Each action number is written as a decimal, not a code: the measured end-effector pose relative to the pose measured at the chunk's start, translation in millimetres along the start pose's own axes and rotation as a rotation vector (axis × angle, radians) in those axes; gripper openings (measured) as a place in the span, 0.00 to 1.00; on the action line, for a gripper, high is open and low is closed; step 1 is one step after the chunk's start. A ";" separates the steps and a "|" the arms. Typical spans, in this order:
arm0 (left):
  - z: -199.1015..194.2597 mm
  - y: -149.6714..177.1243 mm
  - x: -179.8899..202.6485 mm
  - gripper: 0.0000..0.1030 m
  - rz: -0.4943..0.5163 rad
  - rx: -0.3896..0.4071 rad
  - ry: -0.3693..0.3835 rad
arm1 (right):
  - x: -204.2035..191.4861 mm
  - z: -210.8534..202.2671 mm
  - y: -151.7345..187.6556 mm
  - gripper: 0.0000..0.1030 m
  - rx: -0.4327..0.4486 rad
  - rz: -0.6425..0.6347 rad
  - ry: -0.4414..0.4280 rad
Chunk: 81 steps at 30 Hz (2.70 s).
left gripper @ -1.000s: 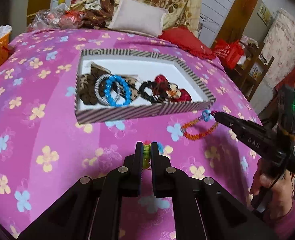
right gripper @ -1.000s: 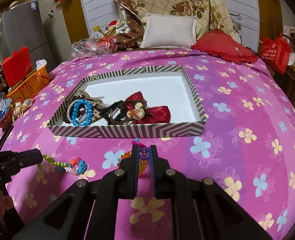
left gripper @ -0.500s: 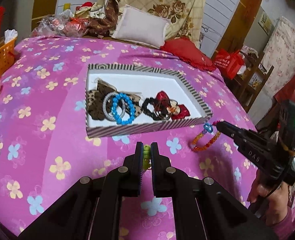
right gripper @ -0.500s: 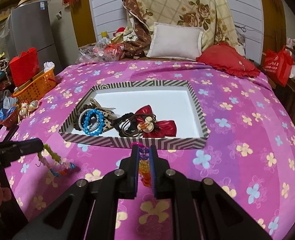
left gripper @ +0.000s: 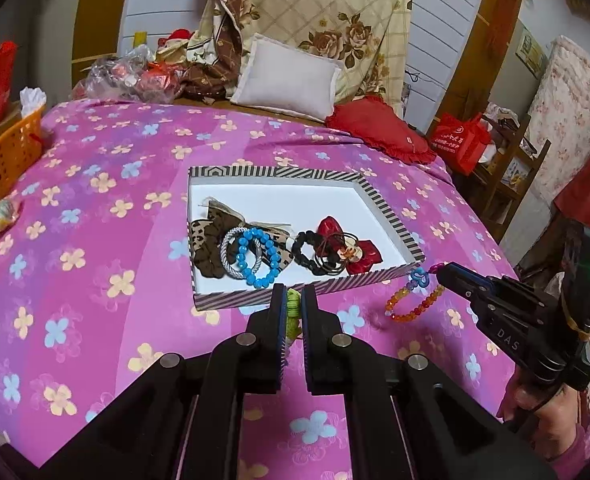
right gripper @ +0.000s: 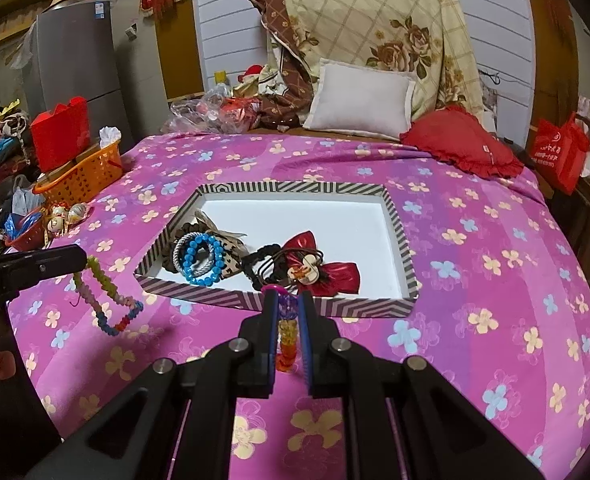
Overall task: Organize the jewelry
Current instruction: 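Carry the orange bracelet with the right tool while the left tool carries the flower-bead bracelet into the box, then open both tools to release the two beaded bracelets in the box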
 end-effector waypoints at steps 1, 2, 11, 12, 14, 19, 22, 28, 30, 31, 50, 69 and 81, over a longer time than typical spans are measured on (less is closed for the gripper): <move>-0.2 -0.6 0.0 0.00 0.003 0.002 -0.002 | -0.3 -0.7 -0.6 0.10 0.000 -0.002 0.000; -0.6 -1.4 1.2 0.00 0.008 0.005 -0.004 | -0.9 -1.3 -1.5 0.10 0.001 -0.004 0.001; -3.0 -7.9 8.3 0.00 0.032 0.025 -0.011 | -3.3 -4.2 -8.0 0.10 0.003 -0.017 0.003; -3.2 -8.6 9.1 0.00 0.034 0.027 -0.012 | -3.6 -4.3 -8.4 0.10 0.002 -0.018 0.002; -3.6 -9.7 10.2 0.00 0.038 0.029 -0.011 | -4.3 -4.4 -9.2 0.10 0.002 -0.020 0.002; -2.0 -12.9 10.9 0.00 0.042 0.031 -0.015 | -6.3 -4.2 -11.1 0.10 0.002 -0.025 -0.001; -1.1 -14.5 11.5 0.00 0.050 0.032 -0.018 | -7.4 -2.9 -12.8 0.10 0.000 -0.030 -0.002; 5.4 -25.3 14.3 0.00 0.068 0.033 -0.024 | -8.5 1.0 -19.2 0.10 -0.002 -0.042 -0.002; 8.8 -30.5 15.2 0.00 0.072 0.031 -0.026 | -8.4 3.1 -22.8 0.10 -0.003 -0.046 -0.004; 10.2 -32.4 16.1 0.00 0.074 0.031 -0.027 | -8.3 4.1 -24.5 0.10 -0.003 -0.047 -0.003; 68.9 -68.5 40.2 0.00 0.086 -0.021 -0.017 | 4.5 60.4 -58.8 0.10 -0.047 -0.031 -0.043; 145.3 -39.8 -1.0 0.00 0.049 -0.150 -0.110 | 41.2 134.7 -33.9 0.10 -0.153 0.081 -0.051; 167.4 -24.7 -10.6 0.00 0.039 -0.184 -0.152 | 62.8 151.4 -13.6 0.10 -0.197 0.108 -0.012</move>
Point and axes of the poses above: each gripper's, at about its wrist camera, not at the fingertips, and z roughly the way its jaws point, x to its right, y to its underside, the point moved 7 cm from there along z, roughly the way its jaws point, and after that the axes turned 12 degrees about -y, right-handed, at the moved point
